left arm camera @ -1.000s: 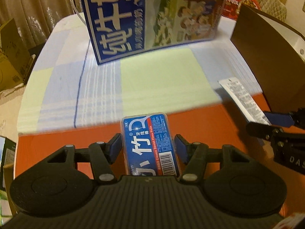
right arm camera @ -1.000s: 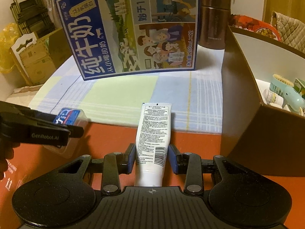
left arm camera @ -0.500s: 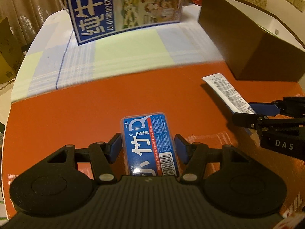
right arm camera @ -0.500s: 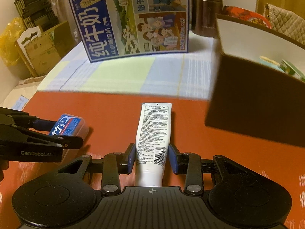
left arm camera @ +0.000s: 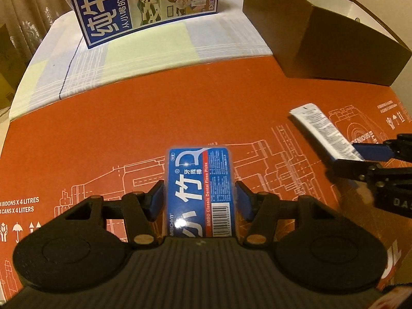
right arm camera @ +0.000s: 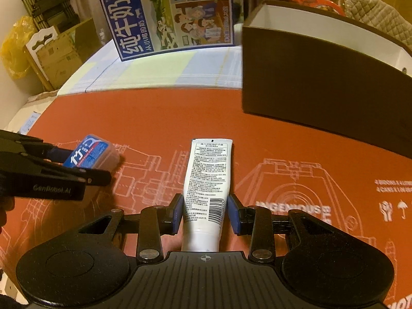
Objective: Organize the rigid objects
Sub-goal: 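Carry the floss-pick box and the toothpaste tube over the storage box with both tools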
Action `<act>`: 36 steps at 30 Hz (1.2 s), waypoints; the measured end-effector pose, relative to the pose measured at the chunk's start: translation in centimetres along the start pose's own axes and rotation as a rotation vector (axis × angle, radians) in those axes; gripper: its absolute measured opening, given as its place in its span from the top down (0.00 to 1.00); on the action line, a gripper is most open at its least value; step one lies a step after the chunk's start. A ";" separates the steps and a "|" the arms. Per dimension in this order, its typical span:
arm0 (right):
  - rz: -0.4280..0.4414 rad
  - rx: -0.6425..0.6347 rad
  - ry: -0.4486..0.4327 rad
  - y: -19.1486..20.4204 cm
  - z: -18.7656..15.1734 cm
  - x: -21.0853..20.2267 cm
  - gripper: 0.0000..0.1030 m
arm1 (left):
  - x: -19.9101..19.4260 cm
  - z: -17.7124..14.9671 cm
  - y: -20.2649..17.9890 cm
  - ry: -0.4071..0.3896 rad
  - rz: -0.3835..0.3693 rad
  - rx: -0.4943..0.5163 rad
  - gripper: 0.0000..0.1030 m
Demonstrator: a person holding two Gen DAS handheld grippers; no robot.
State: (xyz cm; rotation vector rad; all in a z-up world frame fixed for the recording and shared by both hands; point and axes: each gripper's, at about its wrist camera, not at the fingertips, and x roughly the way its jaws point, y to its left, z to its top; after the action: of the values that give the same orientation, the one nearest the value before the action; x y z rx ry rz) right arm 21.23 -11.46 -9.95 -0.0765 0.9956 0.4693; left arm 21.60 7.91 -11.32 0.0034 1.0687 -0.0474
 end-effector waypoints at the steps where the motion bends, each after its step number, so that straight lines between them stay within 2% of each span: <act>1: 0.001 0.001 -0.005 -0.2 -0.1 -0.3 0.67 | -0.2 0.1 -0.2 -0.006 0.004 0.004 0.48; 11: 0.014 -0.005 -0.066 -2.7 -0.3 -4.5 0.67 | -2.6 0.0 -3.1 -0.047 -0.015 0.019 0.48; 17: 0.021 -0.007 -0.110 -4.5 0.2 -7.2 0.67 | -4.7 1.6 -5.4 -0.105 -0.063 0.034 0.48; 26: 0.007 0.003 -0.177 -8.5 1.9 -11.2 0.67 | -7.2 5.8 -9.3 -0.192 -0.095 0.069 0.48; 36: -0.062 0.054 -0.261 -16.0 6.0 -14.0 0.67 | -7.1 11.9 -14.1 -0.271 -0.097 0.103 0.48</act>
State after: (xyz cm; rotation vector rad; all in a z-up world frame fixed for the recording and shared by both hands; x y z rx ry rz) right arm 26.30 -29.01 2.48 0.0030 0.7472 0.3838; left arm 28.06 -6.18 0.89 0.0372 0.7938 -0.1856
